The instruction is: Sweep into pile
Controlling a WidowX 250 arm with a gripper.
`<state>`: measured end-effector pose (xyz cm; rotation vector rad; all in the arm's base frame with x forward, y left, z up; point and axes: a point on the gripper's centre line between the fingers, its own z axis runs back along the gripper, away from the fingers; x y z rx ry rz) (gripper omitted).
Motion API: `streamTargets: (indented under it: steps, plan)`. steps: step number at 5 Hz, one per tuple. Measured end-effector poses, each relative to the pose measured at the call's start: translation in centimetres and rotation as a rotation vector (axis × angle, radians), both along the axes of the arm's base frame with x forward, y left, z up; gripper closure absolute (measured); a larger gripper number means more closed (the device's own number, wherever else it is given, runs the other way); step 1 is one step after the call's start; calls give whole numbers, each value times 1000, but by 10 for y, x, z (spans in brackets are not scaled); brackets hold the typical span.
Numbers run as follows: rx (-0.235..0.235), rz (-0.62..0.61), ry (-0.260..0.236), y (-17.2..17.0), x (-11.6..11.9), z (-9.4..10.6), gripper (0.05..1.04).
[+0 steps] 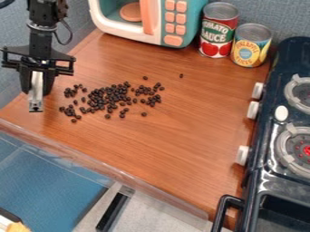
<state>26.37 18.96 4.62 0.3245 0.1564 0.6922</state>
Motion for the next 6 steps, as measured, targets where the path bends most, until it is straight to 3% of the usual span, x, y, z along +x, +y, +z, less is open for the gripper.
streamTargets:
  steps: [1,3,6]
  plan:
    - [35,-15,21,2,-8,-16,726]
    - [63,-27,15,0,-10,-25,726]
    - [-21,-61,21,-42,-3,-31,727]
